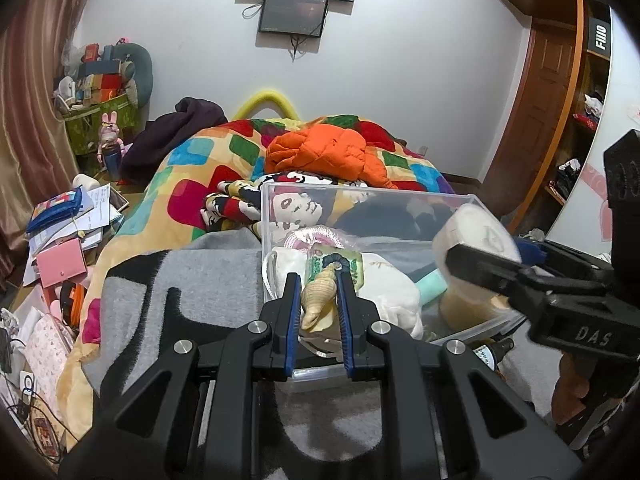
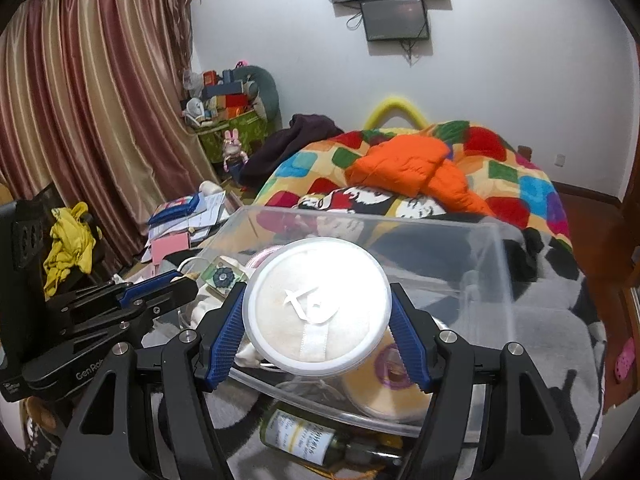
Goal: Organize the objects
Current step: 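Release the beige shell into the bin with the left tool while the right releases the white tub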
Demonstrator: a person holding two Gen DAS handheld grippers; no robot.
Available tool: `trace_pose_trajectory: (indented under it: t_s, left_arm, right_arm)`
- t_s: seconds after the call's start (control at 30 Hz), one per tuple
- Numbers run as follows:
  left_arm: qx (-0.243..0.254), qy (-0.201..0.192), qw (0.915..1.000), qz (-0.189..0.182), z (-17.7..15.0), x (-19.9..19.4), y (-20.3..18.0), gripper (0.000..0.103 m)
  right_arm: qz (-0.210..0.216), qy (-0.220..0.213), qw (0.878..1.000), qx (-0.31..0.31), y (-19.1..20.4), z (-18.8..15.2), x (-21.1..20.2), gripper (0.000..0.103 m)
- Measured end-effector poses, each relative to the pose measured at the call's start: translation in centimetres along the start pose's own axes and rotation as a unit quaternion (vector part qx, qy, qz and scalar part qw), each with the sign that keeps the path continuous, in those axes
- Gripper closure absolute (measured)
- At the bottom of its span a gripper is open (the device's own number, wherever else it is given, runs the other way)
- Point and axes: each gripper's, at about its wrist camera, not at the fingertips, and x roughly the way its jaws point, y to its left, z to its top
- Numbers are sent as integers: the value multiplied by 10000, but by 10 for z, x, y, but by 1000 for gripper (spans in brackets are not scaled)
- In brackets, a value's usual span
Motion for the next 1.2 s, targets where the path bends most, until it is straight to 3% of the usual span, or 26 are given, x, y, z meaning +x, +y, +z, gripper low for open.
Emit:
trace_pose_trajectory:
  t_s: [0.7, 1.2]
  left_arm:
    - [418, 20, 9987, 296, -8, 7, -9, 86]
    - [561, -66, 9978, 339, -9, -1, -15, 72]
  right_arm:
    - [36, 353, 9989, -293, 16, -9, 30, 38]
    - [-39, 395, 9986, -350, 16, -8, 23, 38]
